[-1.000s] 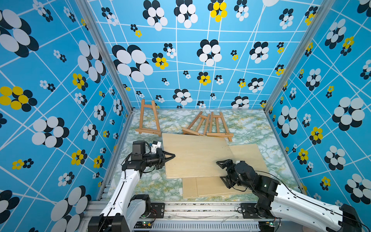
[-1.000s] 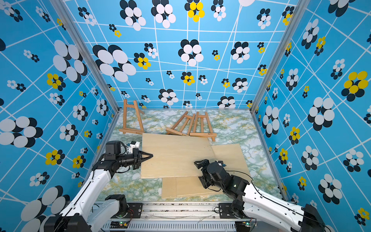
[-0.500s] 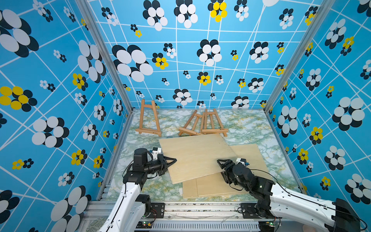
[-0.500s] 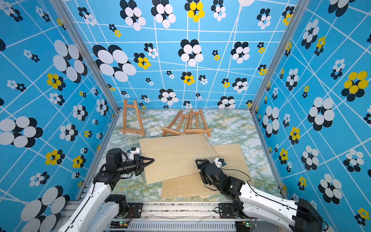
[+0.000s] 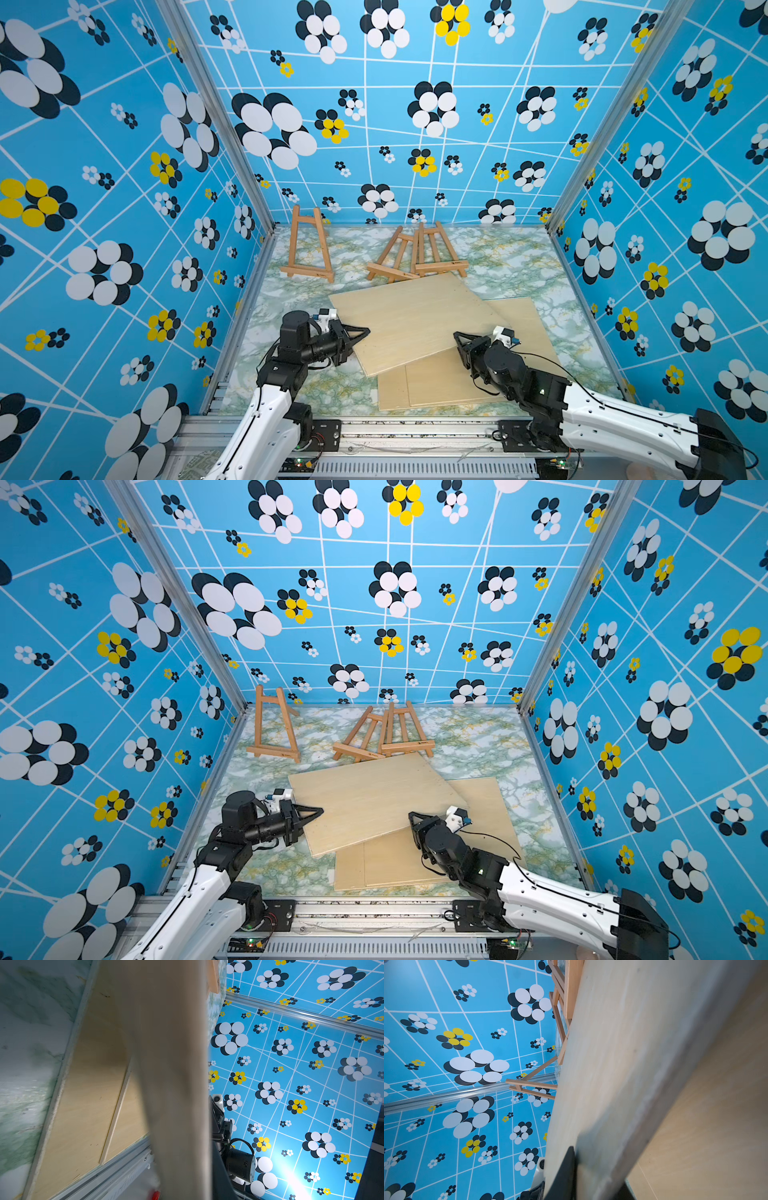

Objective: Assemble the easel
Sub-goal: Pick up the drawing board.

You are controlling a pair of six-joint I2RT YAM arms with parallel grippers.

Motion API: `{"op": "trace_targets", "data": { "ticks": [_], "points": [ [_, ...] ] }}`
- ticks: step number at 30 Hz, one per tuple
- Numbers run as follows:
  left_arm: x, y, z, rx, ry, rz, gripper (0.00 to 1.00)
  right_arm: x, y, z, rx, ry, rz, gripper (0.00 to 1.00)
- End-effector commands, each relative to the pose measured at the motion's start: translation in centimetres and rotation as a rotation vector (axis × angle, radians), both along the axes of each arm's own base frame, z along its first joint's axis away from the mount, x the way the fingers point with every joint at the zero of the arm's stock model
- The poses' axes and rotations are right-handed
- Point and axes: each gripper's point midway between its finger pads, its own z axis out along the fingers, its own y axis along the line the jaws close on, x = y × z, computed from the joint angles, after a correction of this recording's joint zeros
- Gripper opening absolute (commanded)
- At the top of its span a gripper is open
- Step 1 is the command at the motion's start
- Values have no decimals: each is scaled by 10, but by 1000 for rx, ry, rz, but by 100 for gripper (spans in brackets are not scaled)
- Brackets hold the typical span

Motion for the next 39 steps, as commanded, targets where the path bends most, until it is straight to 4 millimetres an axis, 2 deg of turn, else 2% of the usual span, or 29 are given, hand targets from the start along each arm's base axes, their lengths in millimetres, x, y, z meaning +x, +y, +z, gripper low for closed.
{"op": "trace_targets", "data": {
  "ticks": [1,9,13,17,21,24,26,28,30,33,35,39],
  "points": [
    [-26,-15,-5,31,-106,-156,0,1,12,59,30,-145,48,18],
    [-46,-22,-12,34,-102,-155,0,5,-4,80,49,-197,-25,16],
    [-61,-27,-24,36,-86,-164,0,6,-12,86,52,-221,-53,15],
    [-75,-33,-39,38,-67,-182,0,8,-8,85,75,-228,-53,16],
    [-84,-39,-44,33,-70,-197,0,6,-1,93,58,-247,-11,16],
    [-87,-44,-50,27,-76,-196,0,5,-1,104,15,-288,6,9],
    [-88,-45,-57,30,-74,-188,0,6,-4,109,9,-309,-7,0],
    [-87,-45,-64,31,-70,-172,0,8,-7,115,15,-334,-25,0],
    [-86,-45,-70,33,-63,-154,3,9,-8,121,23,-367,-36,0],
    [-85,-41,-76,64,-56,-138,15,9,-7,134,20,-425,-32,0],
    [-86,-39,-81,84,-44,-133,30,9,-7,142,12,-461,-29,0],
    [-87,-36,-90,121,-23,-127,34,7,-12,141,-28,-480,-21,0]
  ]
}}
